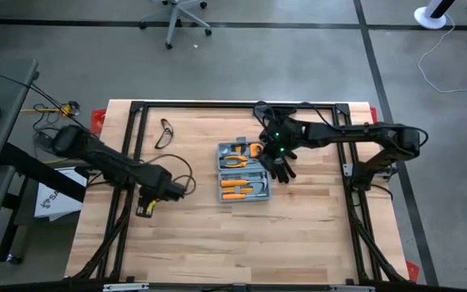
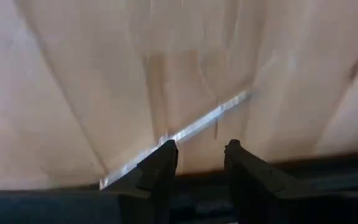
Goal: Prefit tool cases
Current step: Put the transparent flat screwdriver into the gray toolbox
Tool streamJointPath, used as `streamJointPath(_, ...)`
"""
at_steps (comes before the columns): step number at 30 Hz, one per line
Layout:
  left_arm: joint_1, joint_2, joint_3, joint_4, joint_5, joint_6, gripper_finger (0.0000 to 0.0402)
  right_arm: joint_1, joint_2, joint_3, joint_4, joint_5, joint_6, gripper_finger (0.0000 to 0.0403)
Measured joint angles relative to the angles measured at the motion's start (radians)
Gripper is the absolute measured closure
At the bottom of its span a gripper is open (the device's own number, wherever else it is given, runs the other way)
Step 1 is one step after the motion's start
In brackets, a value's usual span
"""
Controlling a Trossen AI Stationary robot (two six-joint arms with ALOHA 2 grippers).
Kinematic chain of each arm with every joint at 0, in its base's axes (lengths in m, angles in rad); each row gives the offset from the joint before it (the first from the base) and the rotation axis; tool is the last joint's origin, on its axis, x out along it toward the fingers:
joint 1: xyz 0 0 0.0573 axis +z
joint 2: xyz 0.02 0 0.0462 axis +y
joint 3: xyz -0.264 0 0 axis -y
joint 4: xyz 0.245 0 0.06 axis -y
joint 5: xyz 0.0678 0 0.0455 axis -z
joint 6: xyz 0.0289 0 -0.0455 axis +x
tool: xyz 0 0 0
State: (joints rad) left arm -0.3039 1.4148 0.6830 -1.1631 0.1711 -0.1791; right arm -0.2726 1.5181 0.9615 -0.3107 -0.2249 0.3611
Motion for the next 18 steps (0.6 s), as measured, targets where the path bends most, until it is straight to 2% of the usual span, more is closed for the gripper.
streamJointPath(5,-0.012,0.152,0.000,0.085,-0.039,-0.082,0.0264,-0.035,-0.034,0.000,-0.076,-0.020,-0.102,0.0402)
streamJointPath(9,-0.010,0.265,0.011,0.109,-0.016,-0.159,0.0262,-0.071,-0.088,0.000,-0.123,-0.019,-0.119,0.0402)
streamJointPath(12,-0.007,0.332,0.038,0.091,0.008,-0.193,0.0300,-0.093,-0.141,0.000,-0.156,-0.023,-0.123,0.0402)
streamJointPath(15,0.021,0.358,0.067,0.081,0.029,-0.204,0.0372,-0.108,-0.194,0.000,-0.175,-0.024,-0.142,0.0402)
streamJointPath(18,0.071,0.360,0.099,0.066,0.026,-0.236,0.0392,-0.118,-0.232,0.000,-0.184,-0.026,-0.161,0.0402)
